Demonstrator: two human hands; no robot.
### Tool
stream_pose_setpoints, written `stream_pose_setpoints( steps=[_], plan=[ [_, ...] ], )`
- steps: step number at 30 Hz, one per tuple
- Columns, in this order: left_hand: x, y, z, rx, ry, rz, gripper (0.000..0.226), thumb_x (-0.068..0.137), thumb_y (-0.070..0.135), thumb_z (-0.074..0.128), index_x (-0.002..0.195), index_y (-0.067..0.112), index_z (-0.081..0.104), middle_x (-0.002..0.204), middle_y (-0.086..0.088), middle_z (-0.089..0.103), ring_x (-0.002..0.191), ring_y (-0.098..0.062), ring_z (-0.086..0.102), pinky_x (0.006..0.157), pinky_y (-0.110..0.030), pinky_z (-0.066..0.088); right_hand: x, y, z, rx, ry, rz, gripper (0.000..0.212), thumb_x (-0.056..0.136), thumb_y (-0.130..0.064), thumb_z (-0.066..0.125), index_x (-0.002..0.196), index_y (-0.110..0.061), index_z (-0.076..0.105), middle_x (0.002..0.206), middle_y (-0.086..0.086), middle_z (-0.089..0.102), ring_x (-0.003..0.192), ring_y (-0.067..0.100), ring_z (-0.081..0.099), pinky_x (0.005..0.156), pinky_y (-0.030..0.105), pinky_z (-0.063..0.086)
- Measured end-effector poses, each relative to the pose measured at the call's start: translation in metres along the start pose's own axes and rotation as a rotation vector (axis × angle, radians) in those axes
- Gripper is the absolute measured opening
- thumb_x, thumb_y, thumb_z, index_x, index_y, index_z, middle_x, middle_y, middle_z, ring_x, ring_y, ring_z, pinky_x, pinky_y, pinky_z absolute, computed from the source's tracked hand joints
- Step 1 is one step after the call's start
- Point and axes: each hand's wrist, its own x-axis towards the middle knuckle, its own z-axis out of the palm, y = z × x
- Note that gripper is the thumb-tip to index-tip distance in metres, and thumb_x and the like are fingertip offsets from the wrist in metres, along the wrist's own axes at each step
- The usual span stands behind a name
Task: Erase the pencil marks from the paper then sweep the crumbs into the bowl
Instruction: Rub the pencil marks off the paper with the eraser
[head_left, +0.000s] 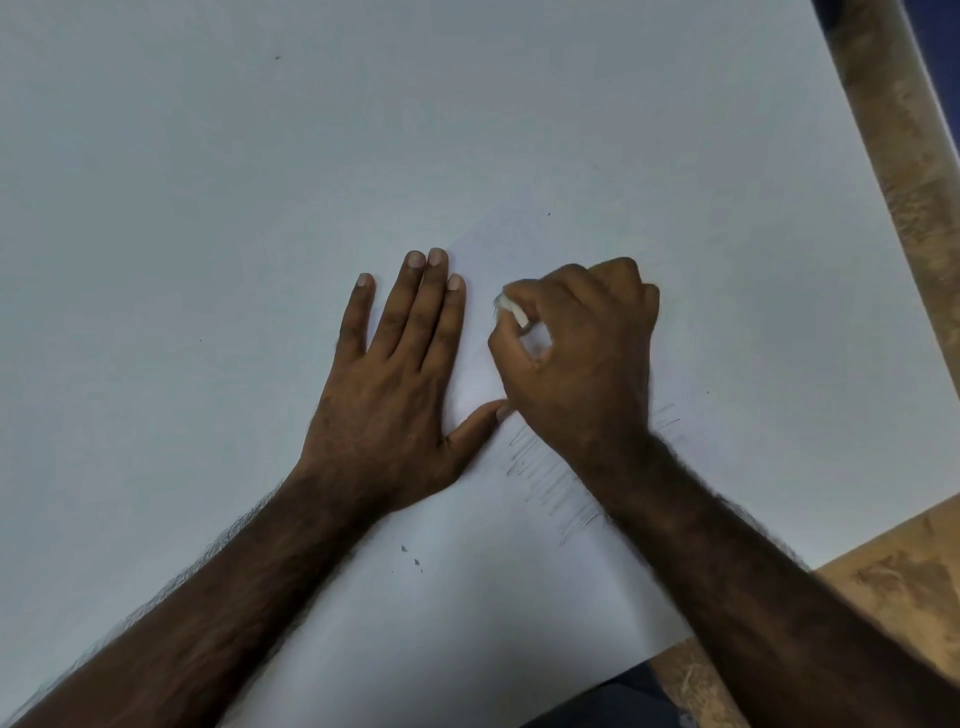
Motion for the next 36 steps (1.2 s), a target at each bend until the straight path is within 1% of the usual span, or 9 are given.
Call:
stream_pose_setpoints(
  steps=[4, 7, 14, 17, 21, 25, 27, 33, 36],
  plan=[
    [0.001, 0.0, 0.0, -0.006, -0.004, -0.002, 0.103, 0.105, 0.074, 0.037, 0.171, 0.0, 0.013, 0.181, -0.019, 0.005, 0.169, -0.031, 0.002, 0.133, -0.064, 0.01, 0.027, 0.013, 0.0, -0.038, 0.087, 0.08, 0.009, 0.09, -0.029, 0.07, 0.092, -0.024, 0.077, 0.088, -0.004, 0.072, 0.097, 0.03, 0.059, 0.08, 0.043, 0.039],
    [0.0, 0.001, -0.001, -0.005, -0.007, -0.005, 0.103, 0.105, 0.075, 0.036, 0.171, 0.0, 0.012, 0.181, -0.018, 0.004, 0.169, -0.031, 0.001, 0.133, -0.063, 0.01, 0.046, 0.021, -0.001, -0.031, 0.084, 0.166, 0.015, 0.093, -0.033, 0.065, 0.095, -0.025, 0.078, 0.094, -0.007, 0.075, 0.102, 0.026, 0.058, 0.084, 0.041, 0.038],
    [0.0, 0.0, 0.0, -0.002, 0.0, 0.0, 0.1, 0.106, 0.073, 0.034, 0.171, -0.001, 0.014, 0.181, -0.02, 0.006, 0.169, -0.033, 0.002, 0.132, -0.065, 0.012, -0.002, -0.003, -0.003, -0.007, -0.008, -0.012, 0.015, 0.093, -0.03, 0.07, 0.099, -0.019, 0.079, 0.092, -0.001, 0.075, 0.093, 0.028, 0.06, 0.078, 0.04, 0.037],
    [0.0, 0.0, -0.001, -0.007, -0.011, -0.002, 0.102, 0.105, 0.074, 0.036, 0.171, -0.001, 0.013, 0.181, -0.019, 0.005, 0.169, -0.032, 0.002, 0.132, -0.065, 0.012, 0.02, 0.009, -0.002, -0.035, 0.062, 0.048, 0.009, 0.09, -0.028, 0.071, 0.094, -0.022, 0.077, 0.089, -0.002, 0.074, 0.095, 0.031, 0.059, 0.079, 0.043, 0.04],
    [0.001, 0.001, -0.002, -0.005, -0.028, -0.009, 0.103, 0.105, 0.075, 0.034, 0.172, 0.001, 0.011, 0.181, -0.018, 0.003, 0.169, -0.031, 0.0, 0.133, -0.064, 0.01, 0.039, 0.019, 0.0, -0.035, 0.085, 0.137, 0.013, 0.093, -0.031, 0.069, 0.098, -0.023, 0.078, 0.095, -0.004, 0.076, 0.099, 0.027, 0.06, 0.082, 0.041, 0.039],
    [0.0, 0.001, -0.002, -0.006, -0.006, -0.002, 0.1, 0.106, 0.073, 0.032, 0.171, -0.001, 0.013, 0.181, -0.019, 0.005, 0.169, -0.032, 0.002, 0.133, -0.064, 0.011, -0.001, 0.002, -0.002, 0.0, 0.022, 0.047, 0.011, 0.092, -0.029, 0.069, 0.097, -0.024, 0.077, 0.09, -0.005, 0.072, 0.095, 0.028, 0.058, 0.08, 0.039, 0.033],
    [0.0, 0.0, -0.001, -0.016, 0.009, 0.004, 0.099, 0.106, 0.072, 0.034, 0.171, -0.001, 0.015, 0.181, -0.019, 0.007, 0.169, -0.033, 0.003, 0.132, -0.064, 0.012, -0.016, 0.001, -0.006, 0.003, -0.009, -0.002, 0.012, 0.092, -0.028, 0.07, 0.099, -0.022, 0.078, 0.092, -0.004, 0.073, 0.094, 0.029, 0.059, 0.079, 0.04, 0.036],
    [0.001, 0.0, 0.001, -0.025, 0.012, 0.0, 0.103, 0.105, 0.074, 0.038, 0.171, 0.0, 0.013, 0.181, -0.018, 0.006, 0.169, -0.032, 0.003, 0.133, -0.064, 0.011, 0.022, 0.031, -0.01, -0.038, 0.072, 0.18, 0.012, 0.091, -0.03, 0.071, 0.097, -0.023, 0.079, 0.095, -0.005, 0.075, 0.102, 0.029, 0.059, 0.084, 0.037, 0.032],
    [0.001, 0.0, 0.0, -0.017, 0.009, 0.0, 0.102, 0.105, 0.074, 0.038, 0.171, 0.0, 0.013, 0.181, -0.018, 0.006, 0.169, -0.032, 0.003, 0.132, -0.065, 0.012, 0.005, 0.017, -0.01, -0.013, 0.054, 0.117, 0.01, 0.09, -0.027, 0.071, 0.096, -0.023, 0.078, 0.09, -0.003, 0.073, 0.097, 0.031, 0.059, 0.082, 0.04, 0.034]
  ],
)
